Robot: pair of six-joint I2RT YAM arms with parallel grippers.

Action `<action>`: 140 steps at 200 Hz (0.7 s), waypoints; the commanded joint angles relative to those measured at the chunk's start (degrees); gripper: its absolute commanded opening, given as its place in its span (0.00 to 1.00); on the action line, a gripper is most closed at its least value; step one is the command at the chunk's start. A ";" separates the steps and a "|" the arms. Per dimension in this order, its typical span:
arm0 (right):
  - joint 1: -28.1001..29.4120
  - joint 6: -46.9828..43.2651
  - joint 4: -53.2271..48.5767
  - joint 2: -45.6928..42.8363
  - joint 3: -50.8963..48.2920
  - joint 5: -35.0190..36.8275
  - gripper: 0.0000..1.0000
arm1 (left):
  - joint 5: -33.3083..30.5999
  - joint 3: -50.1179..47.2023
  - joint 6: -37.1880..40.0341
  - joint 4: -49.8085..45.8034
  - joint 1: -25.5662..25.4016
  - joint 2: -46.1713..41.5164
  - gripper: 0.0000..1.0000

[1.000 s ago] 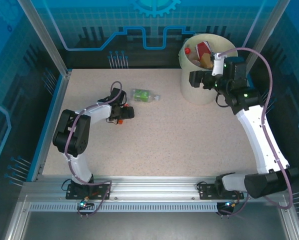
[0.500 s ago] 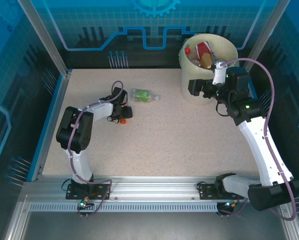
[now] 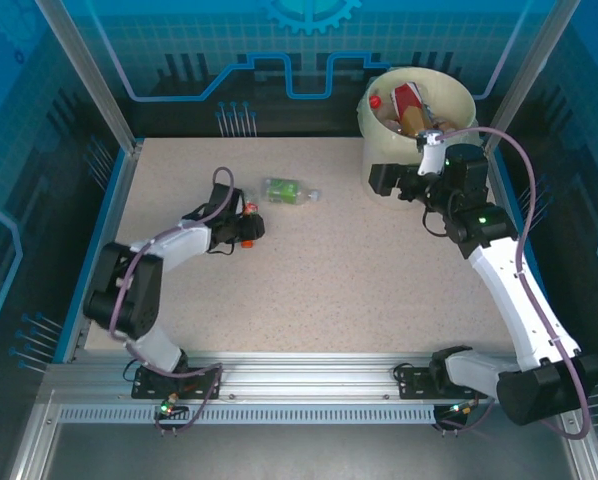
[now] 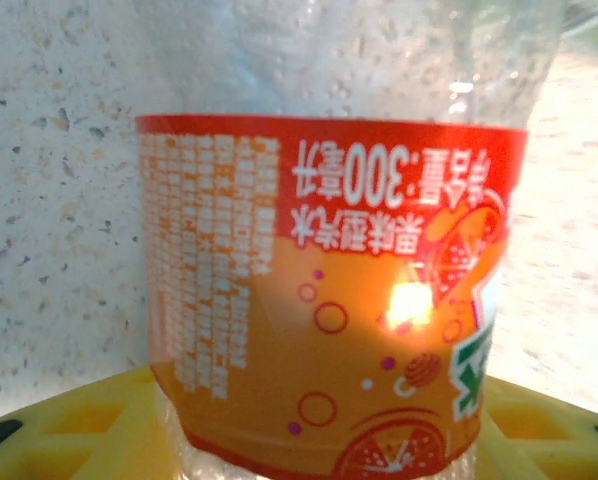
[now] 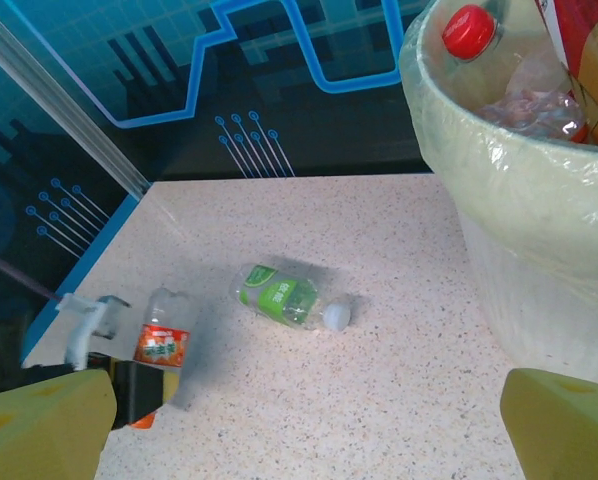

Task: Put the plastic bottles in the bin

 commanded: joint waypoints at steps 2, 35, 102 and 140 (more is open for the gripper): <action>0.71 2.33 6.20 0.10 0.01 -4.14 1.00 | 6.56 -3.05 4.10 7.63 -2.62 -9.39 0.42; 1.29 2.29 6.22 4.03 2.85 -12.07 1.00 | 10.51 -4.79 8.11 8.93 -7.19 -18.63 0.41; 5.28 0.16 3.89 10.19 10.34 -24.26 1.00 | 29.93 -1.70 7.35 12.84 -9.54 -24.61 0.41; 10.16 -5.89 0.36 12.61 14.64 -24.30 1.00 | 39.16 -1.54 1.97 21.00 -10.15 -24.90 0.39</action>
